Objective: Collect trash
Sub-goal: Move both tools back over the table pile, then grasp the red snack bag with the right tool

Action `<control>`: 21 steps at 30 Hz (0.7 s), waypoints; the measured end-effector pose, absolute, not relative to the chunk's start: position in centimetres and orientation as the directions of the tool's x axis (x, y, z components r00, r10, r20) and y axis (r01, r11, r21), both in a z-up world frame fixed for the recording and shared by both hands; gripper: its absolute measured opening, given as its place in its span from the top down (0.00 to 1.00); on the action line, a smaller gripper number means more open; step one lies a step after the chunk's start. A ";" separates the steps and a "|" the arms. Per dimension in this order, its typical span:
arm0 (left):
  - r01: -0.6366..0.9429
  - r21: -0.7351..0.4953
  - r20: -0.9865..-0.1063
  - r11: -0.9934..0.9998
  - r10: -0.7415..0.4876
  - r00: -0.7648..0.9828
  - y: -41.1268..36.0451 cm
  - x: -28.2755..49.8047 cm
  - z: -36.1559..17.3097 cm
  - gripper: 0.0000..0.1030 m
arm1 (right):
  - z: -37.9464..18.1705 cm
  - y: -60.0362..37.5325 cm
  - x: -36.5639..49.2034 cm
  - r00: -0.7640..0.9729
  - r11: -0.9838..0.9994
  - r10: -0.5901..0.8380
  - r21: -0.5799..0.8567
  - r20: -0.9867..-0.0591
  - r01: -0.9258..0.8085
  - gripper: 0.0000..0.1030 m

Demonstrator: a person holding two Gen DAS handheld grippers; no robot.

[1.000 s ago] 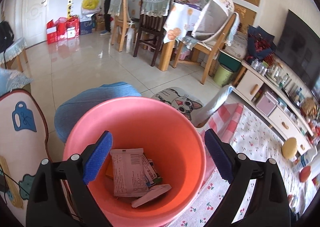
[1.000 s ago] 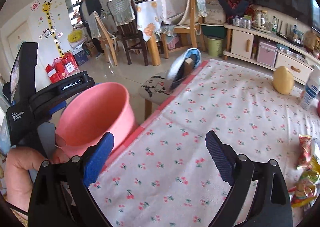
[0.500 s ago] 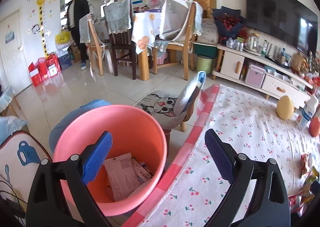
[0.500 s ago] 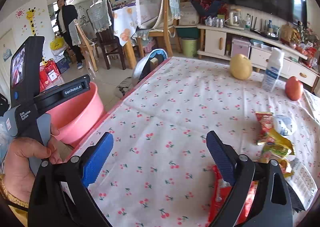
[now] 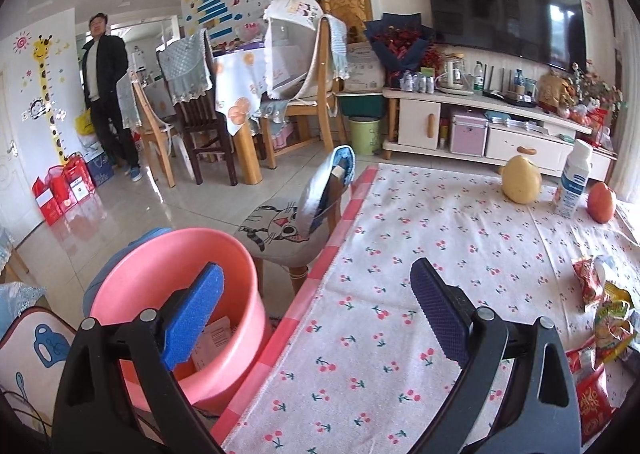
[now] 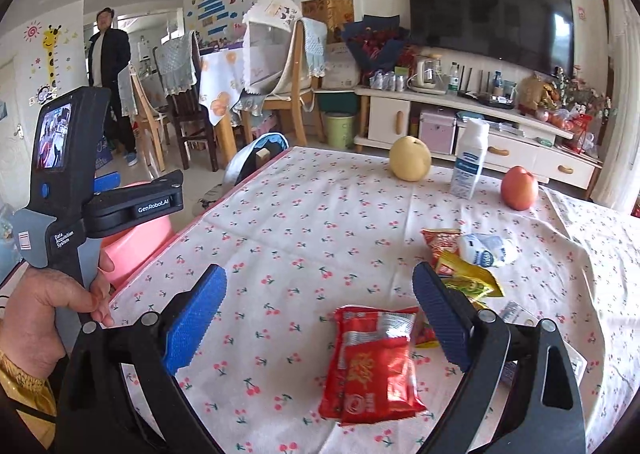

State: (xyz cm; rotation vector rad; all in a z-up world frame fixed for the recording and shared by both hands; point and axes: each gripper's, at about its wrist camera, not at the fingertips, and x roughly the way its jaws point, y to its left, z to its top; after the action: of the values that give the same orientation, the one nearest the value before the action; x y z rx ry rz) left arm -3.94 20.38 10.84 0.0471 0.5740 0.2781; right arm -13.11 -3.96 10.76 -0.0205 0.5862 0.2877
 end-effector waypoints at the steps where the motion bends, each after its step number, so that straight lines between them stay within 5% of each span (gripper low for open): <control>1: -0.234 0.126 -0.527 0.964 0.265 0.807 19.9 -3.9 10.8 0.08 | 10.8 -4.4 -13.3 0.798 0.961 0.258 0.061 -0.544 -0.269 0.09; 21: 0.065 0.141 -0.569 0.988 0.027 0.822 12.4 -5.0 9.1 0.08 | 8.5 -12.2 -14.1 0.783 0.980 0.197 0.105 -0.590 -0.168 0.09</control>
State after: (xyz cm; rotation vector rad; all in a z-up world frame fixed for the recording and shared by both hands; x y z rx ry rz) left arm -5.04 12.40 9.09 0.1567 0.6065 -0.0203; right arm -14.11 -12.19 8.52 0.0477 0.6414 0.1971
